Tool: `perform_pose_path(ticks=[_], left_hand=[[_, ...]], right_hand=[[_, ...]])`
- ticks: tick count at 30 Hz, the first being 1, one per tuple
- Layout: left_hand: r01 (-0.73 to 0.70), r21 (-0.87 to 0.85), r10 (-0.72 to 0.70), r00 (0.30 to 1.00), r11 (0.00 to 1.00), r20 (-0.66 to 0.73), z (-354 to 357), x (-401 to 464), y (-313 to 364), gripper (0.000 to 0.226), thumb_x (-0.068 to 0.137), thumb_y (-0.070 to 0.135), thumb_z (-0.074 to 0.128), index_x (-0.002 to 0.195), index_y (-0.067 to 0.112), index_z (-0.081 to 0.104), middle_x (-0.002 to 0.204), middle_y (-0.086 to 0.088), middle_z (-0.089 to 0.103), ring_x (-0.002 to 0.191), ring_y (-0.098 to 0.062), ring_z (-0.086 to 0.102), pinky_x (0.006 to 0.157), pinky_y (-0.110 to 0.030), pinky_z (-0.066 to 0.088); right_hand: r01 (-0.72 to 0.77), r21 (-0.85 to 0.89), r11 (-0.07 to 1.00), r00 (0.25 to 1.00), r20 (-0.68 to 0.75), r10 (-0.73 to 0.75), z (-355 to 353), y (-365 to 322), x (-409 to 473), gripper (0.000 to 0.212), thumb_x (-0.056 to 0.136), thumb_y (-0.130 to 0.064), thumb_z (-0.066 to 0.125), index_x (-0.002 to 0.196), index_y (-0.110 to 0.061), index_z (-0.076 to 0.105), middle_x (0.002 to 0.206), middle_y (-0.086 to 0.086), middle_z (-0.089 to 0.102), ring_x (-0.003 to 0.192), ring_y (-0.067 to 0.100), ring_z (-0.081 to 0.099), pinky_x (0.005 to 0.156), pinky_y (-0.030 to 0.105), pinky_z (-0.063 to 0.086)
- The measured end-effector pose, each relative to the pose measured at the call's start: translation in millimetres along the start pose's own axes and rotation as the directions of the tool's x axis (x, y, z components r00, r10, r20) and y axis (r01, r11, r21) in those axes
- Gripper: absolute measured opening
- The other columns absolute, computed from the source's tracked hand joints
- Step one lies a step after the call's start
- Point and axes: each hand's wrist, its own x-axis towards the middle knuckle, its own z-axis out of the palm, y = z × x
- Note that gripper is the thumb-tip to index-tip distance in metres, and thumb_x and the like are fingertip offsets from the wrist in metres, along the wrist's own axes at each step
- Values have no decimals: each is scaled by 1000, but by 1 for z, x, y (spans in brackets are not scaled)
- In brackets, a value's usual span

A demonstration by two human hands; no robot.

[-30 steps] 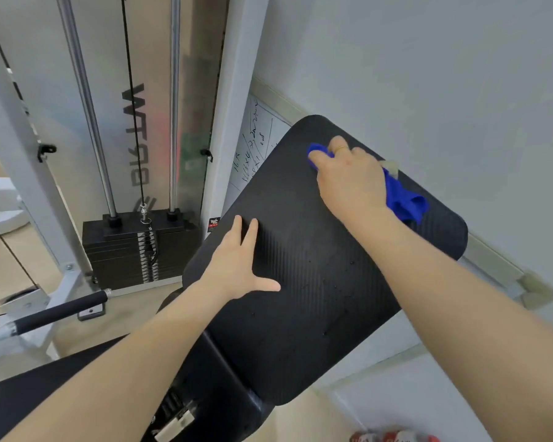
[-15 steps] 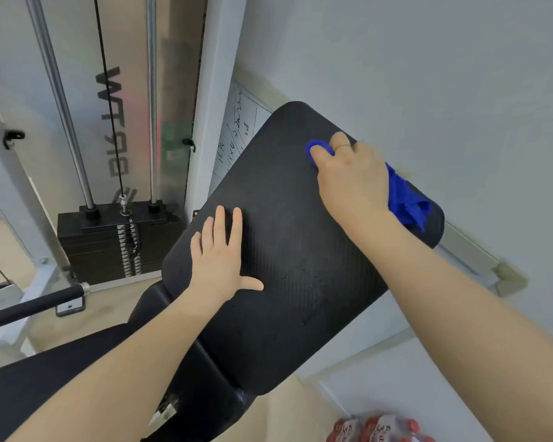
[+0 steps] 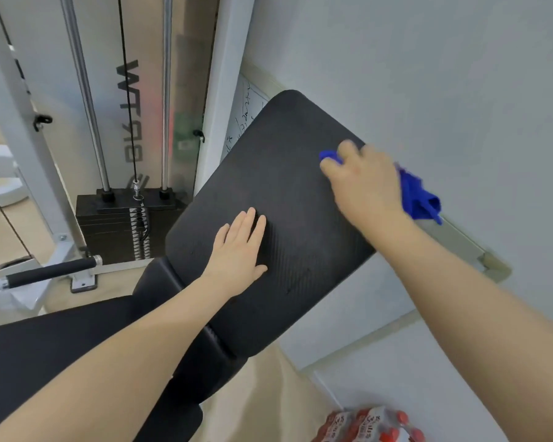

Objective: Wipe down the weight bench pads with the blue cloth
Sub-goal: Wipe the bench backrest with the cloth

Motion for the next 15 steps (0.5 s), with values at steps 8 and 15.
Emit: perform_pose_path(ticks=[8, 15], left_hand=[[17, -165, -28, 998, 986, -63, -2, -9, 31, 104, 74, 49, 69, 147, 10, 6, 157, -11, 3, 145, -25, 5, 118, -35, 9], [92, -56, -90, 995, 994, 36, 5, -20, 55, 122, 66, 55, 72, 147, 6, -4, 156, -15, -9, 144, -26, 7, 116, -41, 12]], right_hand=[[-57, 175, 983, 988, 153, 30, 4, -67, -66, 12, 63, -14, 68, 73, -15, 61, 82, 7, 61, 52, 24, 54, 52, 29, 38], [187, 59, 981, 974, 116, -192, -12, -37, -70, 27, 74, -9, 45, 87, -19, 66, 88, 2, 59, 76, 25, 56, 69, 34, 42]])
